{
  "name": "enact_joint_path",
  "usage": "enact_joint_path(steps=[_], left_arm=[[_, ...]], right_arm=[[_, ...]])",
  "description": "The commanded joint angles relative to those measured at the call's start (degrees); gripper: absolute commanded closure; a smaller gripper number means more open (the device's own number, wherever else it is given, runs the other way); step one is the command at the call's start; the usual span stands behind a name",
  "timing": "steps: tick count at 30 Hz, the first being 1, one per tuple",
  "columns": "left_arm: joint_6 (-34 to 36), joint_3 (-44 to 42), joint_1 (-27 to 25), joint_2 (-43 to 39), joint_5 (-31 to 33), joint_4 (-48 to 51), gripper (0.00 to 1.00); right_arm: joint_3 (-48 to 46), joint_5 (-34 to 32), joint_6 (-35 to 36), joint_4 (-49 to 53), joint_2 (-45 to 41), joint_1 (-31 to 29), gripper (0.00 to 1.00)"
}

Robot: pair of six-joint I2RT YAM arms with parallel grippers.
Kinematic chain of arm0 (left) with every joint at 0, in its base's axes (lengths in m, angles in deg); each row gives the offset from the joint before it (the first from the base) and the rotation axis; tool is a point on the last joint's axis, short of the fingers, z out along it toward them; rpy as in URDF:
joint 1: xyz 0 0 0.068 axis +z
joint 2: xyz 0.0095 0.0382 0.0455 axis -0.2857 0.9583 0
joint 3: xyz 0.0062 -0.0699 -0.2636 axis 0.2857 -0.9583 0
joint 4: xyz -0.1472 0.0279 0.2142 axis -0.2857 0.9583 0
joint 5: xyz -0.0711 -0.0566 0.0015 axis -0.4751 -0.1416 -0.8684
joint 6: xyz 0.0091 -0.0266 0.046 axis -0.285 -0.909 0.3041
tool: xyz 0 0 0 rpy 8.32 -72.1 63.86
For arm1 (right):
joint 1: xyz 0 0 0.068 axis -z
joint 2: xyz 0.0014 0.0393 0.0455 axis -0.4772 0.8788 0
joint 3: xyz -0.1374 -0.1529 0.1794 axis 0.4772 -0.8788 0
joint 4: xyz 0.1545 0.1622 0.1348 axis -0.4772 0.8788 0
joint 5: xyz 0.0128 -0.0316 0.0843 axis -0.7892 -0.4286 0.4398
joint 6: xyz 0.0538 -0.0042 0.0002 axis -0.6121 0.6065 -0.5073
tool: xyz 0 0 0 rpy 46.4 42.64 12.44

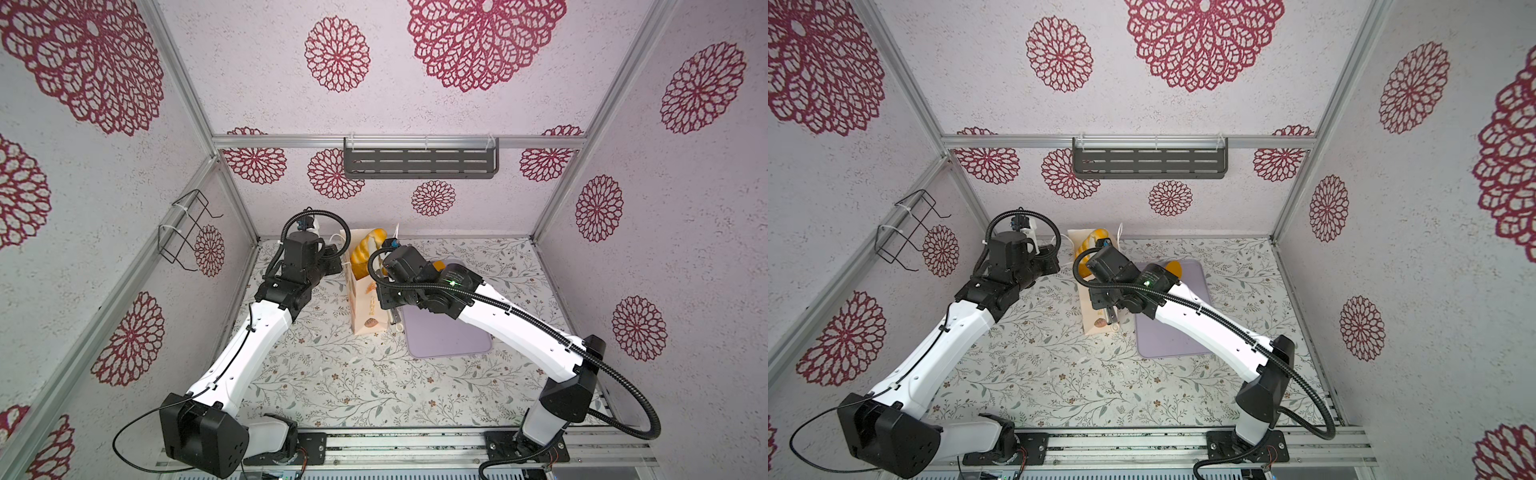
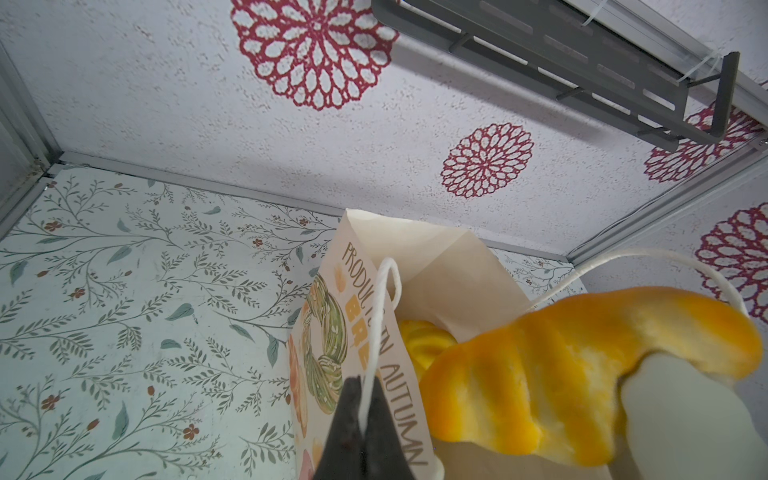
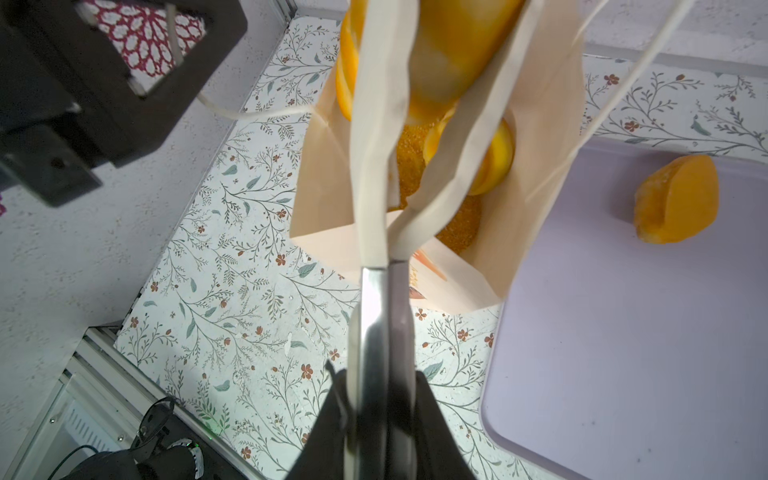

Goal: Place the fake bread into the paper bag
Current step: 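Lower the sugar-crusted bun into the bag and open the right tongs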

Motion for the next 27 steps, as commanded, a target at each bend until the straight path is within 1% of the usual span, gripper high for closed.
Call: enact_joint_path(steps=[1, 7, 10, 15, 27], left_arm=[[0.52, 0.06, -0.32, -1.26, -0.16, -0.51, 1.0], [0.41, 0.06, -0.31, -1.32, -0.15, -0.45, 1.0], [0.41, 0.06, -0.35, -1.29, -0.16, -0.5, 1.0], [0.42, 0.06, -0.36, -1.41, -0.25, -0.49, 1.0], [0.5, 0.06, -0.37, -1.59, 0.02, -0.51, 1.0]], right_arm=[[3.06, -2.97, 0.16, -0.67, -1.7, -0.2, 0.79], [5.89, -4.43, -0.34, 2.08, -1.05, -0.18, 0.7], [6.67, -4.12, -0.22, 2.79, -0.68, -0.15, 0.65], [6.25, -4.37, 0.69, 1.84, -1.46, -0.14, 0.61], [4.77, -4.73, 2.85, -3.46, -5.29, -0.14, 0.61]])
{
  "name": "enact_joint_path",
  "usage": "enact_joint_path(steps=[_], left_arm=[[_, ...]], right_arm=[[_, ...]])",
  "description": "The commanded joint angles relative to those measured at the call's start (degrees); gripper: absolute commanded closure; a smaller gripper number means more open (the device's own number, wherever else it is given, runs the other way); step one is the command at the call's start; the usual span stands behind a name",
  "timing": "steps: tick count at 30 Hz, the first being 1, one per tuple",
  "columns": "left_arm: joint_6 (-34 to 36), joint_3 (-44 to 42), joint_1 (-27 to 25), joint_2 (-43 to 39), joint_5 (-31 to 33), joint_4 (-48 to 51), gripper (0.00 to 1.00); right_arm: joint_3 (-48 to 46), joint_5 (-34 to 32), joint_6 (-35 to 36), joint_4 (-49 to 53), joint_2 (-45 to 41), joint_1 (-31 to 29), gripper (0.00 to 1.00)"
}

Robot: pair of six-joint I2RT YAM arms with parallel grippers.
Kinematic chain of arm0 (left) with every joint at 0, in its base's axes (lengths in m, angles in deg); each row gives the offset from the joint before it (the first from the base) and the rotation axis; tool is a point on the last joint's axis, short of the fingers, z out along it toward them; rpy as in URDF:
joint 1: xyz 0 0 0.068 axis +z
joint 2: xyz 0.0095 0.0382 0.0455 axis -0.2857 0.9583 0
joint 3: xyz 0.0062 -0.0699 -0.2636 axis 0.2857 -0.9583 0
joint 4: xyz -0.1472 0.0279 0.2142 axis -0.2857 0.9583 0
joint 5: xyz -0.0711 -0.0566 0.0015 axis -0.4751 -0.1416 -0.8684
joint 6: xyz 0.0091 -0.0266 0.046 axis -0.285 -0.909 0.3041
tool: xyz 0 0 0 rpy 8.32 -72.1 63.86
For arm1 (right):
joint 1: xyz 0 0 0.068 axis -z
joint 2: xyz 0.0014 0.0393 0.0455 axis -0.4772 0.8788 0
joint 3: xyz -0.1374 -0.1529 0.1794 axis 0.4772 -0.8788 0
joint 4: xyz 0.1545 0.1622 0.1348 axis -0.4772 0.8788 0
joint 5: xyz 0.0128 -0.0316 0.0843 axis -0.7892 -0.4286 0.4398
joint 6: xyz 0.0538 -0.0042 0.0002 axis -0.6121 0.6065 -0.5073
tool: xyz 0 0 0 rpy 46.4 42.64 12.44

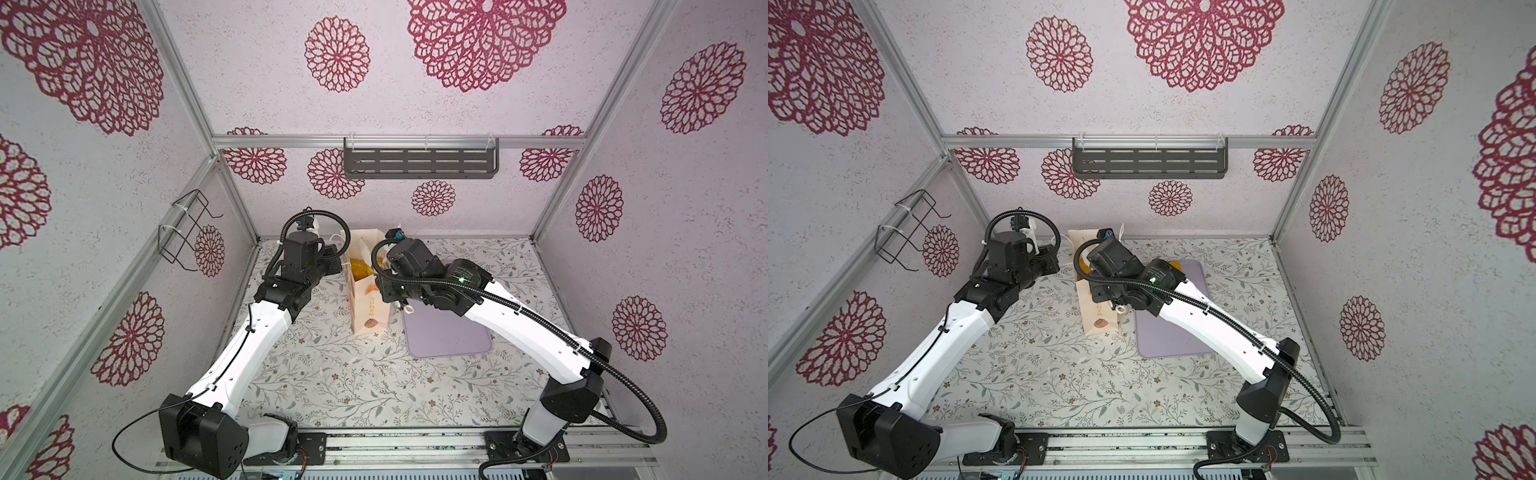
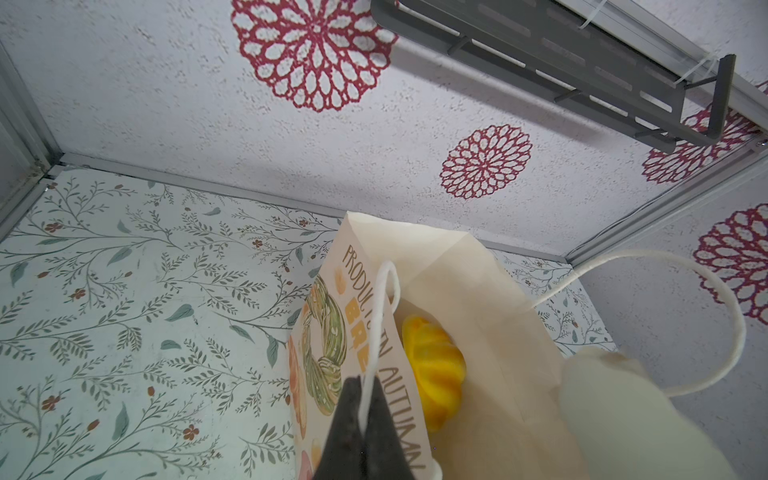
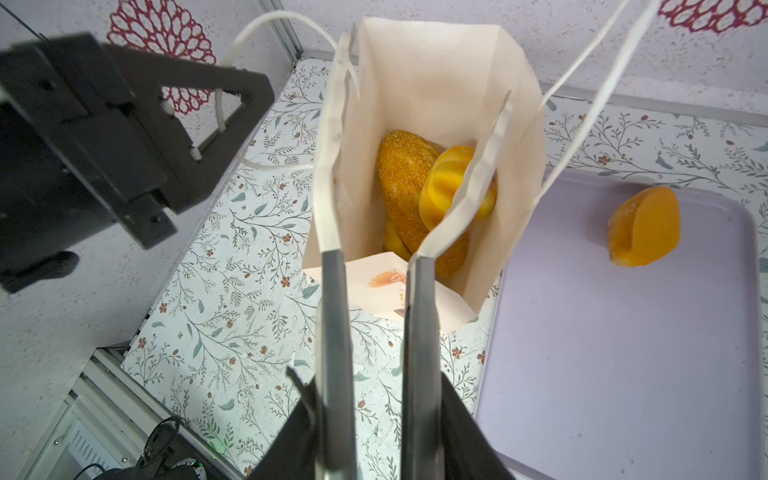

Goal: Place the fake bread into the paper bag
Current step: 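Lower the sugar-crusted bun into the bag and open the right tongs, then raise the open tongs out of the bag and move over the tray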

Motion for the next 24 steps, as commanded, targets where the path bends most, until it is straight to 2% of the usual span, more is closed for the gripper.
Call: enact_joint_path(steps=[1, 7, 14, 24], left_arm=[[0.45, 0.06, -0.39, -1.37, 0.08, -0.53, 1.0], [0.46, 0.02, -0.32, -1.37, 0.02, -0.53, 1.0], [0.52, 0.06, -0.36, -1.38, 0.12, -0.53, 1.0], [0.41, -0.03, -0.32, -1.26, 0.02, -0.63, 1.0]], right_arm=[[0.03, -2.61, 2.04, -4.99, -5.27, -0.1, 0.61], [-3.71, -2.89, 3.6, -9.6, -9.9, -0.08, 0.62], [-14.82, -6.36, 4.93, -18.11, -20.06, 0.46, 0.62], [-23.34, -7.75, 1.53, -16.45, -29.08, 7.63, 0.62]])
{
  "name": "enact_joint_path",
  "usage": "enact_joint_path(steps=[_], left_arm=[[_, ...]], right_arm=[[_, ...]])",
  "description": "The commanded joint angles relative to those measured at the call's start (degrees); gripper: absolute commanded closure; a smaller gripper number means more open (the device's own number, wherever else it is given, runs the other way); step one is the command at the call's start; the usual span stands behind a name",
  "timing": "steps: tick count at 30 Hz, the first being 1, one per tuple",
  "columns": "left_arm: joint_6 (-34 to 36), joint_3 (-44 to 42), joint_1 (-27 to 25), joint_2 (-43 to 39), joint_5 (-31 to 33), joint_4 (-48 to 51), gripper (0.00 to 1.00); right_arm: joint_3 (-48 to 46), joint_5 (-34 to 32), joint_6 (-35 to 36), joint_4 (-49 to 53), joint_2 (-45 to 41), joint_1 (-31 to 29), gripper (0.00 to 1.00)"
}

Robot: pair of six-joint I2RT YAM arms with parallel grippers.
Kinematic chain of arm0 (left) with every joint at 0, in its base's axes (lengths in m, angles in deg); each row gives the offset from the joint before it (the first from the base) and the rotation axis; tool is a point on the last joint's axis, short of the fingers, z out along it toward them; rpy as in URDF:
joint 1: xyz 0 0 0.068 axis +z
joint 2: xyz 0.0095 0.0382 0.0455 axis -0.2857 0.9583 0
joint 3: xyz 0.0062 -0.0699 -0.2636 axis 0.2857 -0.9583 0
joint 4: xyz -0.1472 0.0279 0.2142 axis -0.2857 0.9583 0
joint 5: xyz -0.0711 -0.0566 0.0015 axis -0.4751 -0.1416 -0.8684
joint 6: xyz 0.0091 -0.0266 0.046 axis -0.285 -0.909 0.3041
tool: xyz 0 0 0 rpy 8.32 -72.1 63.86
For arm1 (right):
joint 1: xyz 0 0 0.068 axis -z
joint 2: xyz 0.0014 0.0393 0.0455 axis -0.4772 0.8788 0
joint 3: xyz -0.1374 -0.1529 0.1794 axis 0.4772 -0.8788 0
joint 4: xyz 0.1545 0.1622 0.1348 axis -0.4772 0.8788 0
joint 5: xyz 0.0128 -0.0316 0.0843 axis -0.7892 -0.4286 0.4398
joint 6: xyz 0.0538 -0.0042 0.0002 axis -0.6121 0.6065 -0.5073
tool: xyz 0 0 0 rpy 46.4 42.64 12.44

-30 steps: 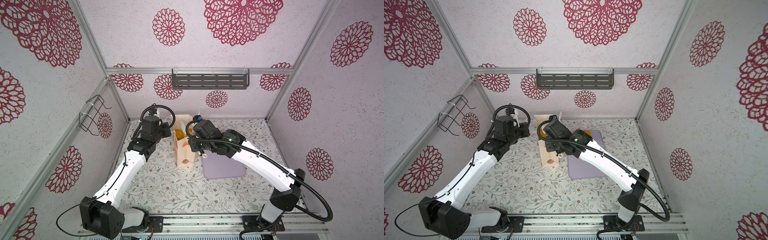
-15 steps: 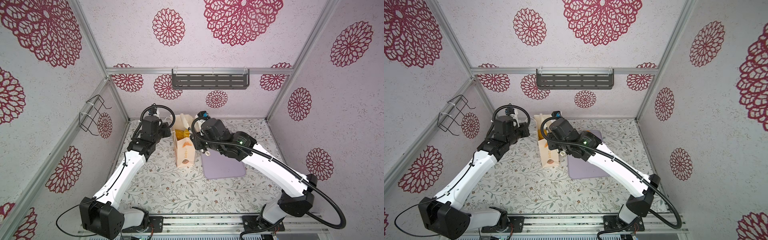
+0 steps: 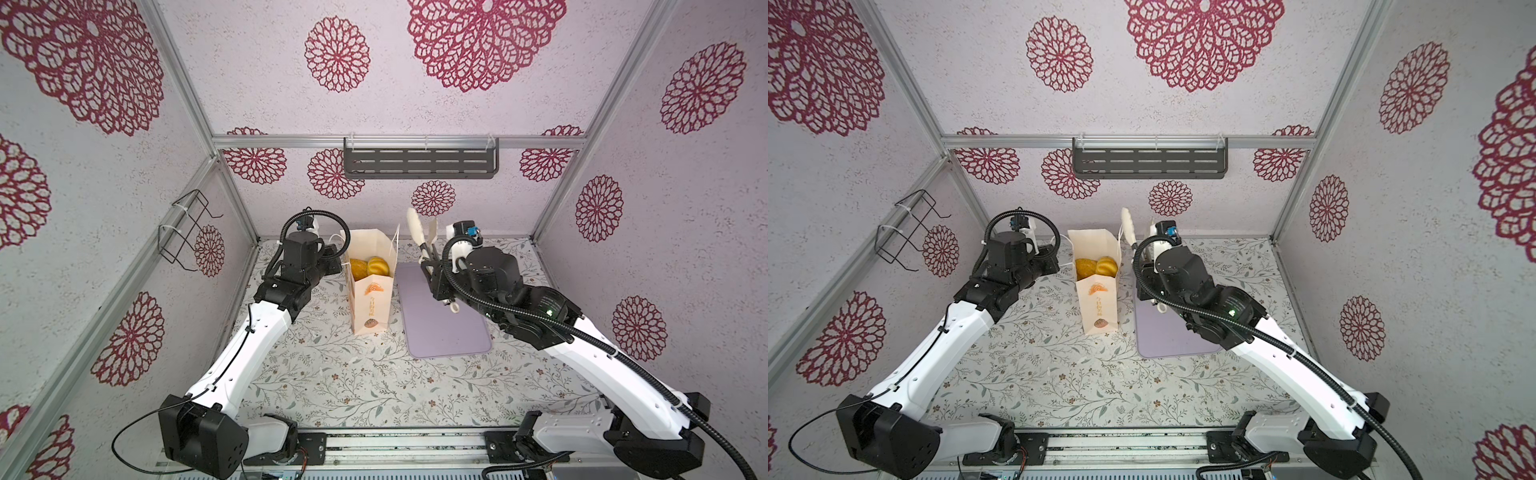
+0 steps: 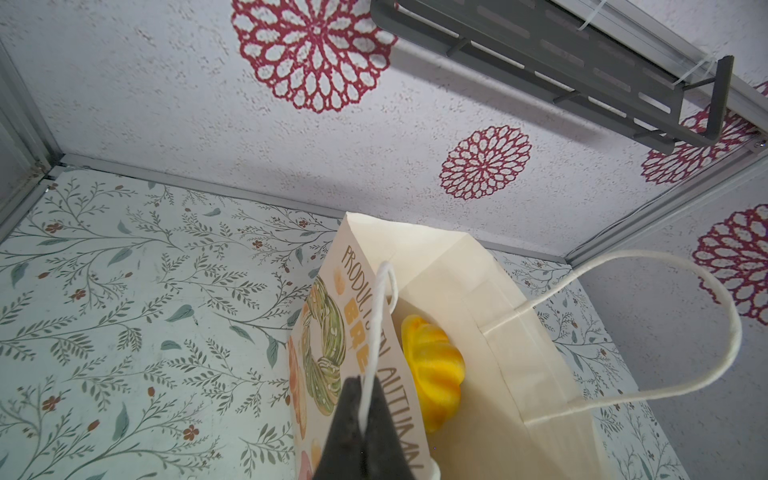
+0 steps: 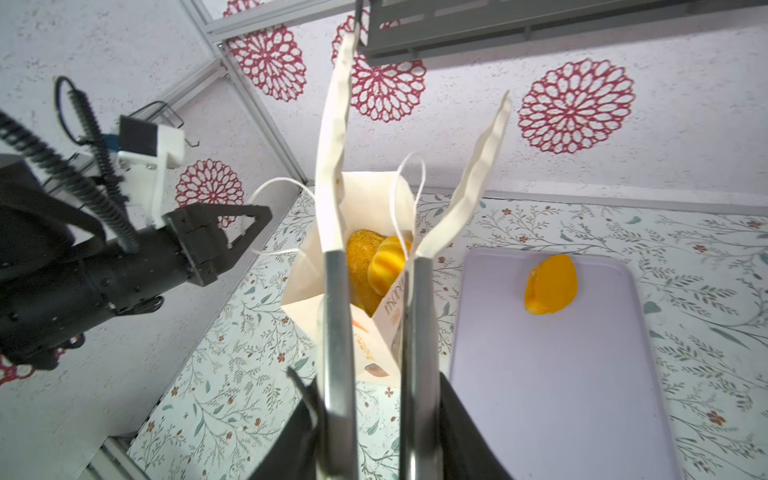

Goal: Place the fake bread into the paper bag
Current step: 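Raise the open tongs out of the bag and move over the tray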

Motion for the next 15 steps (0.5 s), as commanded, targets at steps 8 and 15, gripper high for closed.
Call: enact_joint_path(steps=[8, 15], left_arm=[[0.47, -0.03, -0.31, -1.04, -0.09, -0.54, 1.0], [0.51, -0.03, -0.39, -0.99, -0.17, -0.58, 1.0]], right_arm=[[-4.78, 0.39, -2.96, 0.38, -4.95, 8.43, 0.58], [-3.91, 2.31, -4.13, 7.06, -0.62, 12.34, 0.57]])
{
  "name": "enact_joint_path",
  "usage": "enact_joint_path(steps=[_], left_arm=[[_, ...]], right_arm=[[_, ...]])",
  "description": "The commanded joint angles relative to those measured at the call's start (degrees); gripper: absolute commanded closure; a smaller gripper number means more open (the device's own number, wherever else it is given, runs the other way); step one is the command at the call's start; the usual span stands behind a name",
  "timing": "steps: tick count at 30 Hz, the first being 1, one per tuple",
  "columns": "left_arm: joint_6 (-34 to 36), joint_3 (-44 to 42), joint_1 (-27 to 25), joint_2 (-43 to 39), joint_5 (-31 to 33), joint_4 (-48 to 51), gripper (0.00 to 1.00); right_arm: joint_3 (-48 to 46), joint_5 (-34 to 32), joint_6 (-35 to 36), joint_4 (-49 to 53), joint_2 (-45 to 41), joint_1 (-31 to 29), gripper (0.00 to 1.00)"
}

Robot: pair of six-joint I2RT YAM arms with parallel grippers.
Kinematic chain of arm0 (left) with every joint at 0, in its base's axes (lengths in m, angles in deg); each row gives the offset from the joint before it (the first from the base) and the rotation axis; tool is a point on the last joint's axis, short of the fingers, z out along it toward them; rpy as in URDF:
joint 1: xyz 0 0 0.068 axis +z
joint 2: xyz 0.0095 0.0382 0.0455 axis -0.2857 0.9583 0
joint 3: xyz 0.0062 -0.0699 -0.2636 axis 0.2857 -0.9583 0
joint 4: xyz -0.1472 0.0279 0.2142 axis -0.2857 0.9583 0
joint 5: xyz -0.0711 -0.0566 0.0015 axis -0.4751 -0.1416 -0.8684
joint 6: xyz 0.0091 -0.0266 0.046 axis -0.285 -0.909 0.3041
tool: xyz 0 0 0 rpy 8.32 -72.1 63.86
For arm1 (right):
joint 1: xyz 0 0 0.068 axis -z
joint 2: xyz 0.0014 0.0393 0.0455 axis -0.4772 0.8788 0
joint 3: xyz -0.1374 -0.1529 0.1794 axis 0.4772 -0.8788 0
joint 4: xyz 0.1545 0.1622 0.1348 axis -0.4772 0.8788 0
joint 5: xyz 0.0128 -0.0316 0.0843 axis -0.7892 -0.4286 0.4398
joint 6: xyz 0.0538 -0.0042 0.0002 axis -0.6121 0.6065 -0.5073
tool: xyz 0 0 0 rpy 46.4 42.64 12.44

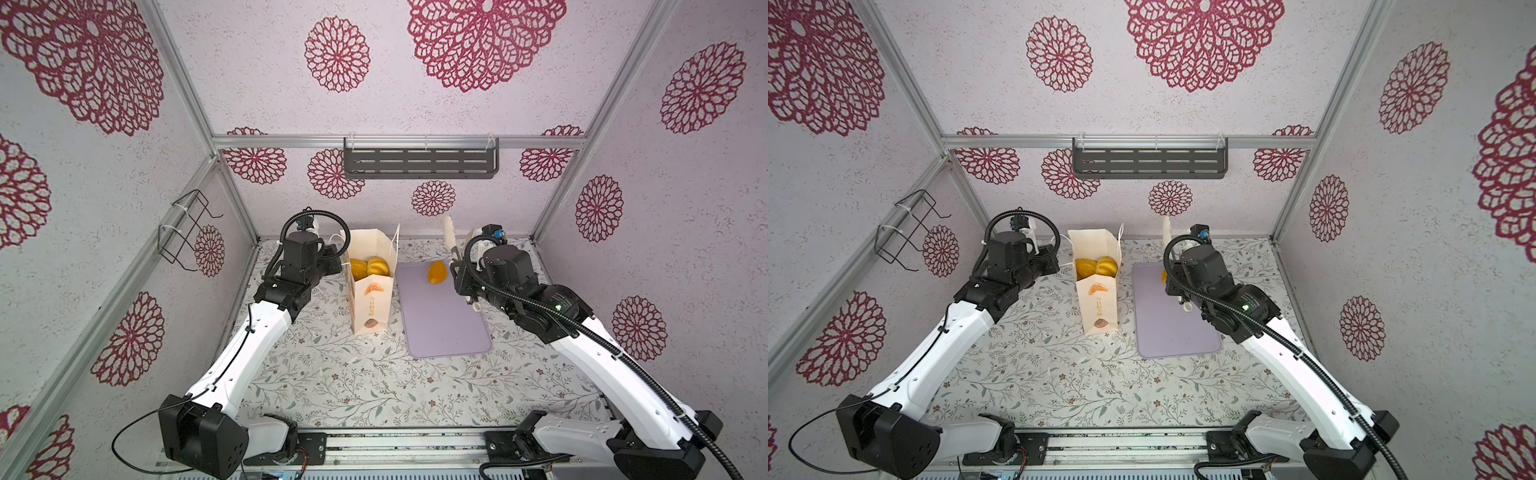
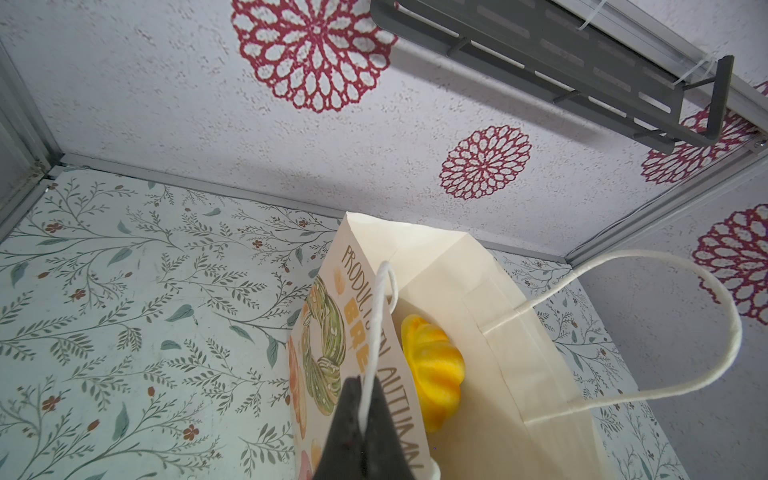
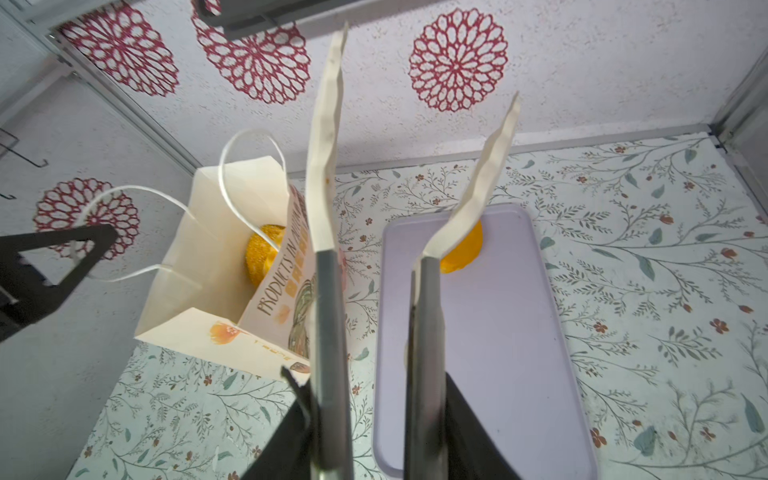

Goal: Place the fake bread into the paper bag
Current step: 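Raise the open tongs out of the bag and move over the tray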

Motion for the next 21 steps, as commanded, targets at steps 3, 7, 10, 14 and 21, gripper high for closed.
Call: enact_joint_path(steps=[3, 7, 10, 14, 21], left_arm=[[0.48, -0.03, -0.39, -1.08, -0.07, -0.52, 1.0], [0.45, -0.03, -0.34, -1.08, -0.15, -0.56, 1.0], [0.44, -0.03, -0.38, -1.08, -0.16, -0.56, 1.0], [0.6, -0.11, -0.32, -0.93, 0.02, -0.66, 1.0], [0.58, -0.05, -0.37, -0.56, 0.02, -0.51, 1.0]], right_arm=[[-0.21, 0.98, -1.48, 1.27, 1.57, 2.15, 0.57], [-2.14, 2.82, -1.79, 0.83, 2.24, 4.09, 0.57], [-3.44, 5.21, -1.9, 0.2, 2.95, 5.59, 0.56], [-6.83, 8.96, -1.58, -3.39, 4.02, 6.07, 0.55], [-9.52, 11.38, -1.68, -4.8, 6.9, 7.43, 0.52]])
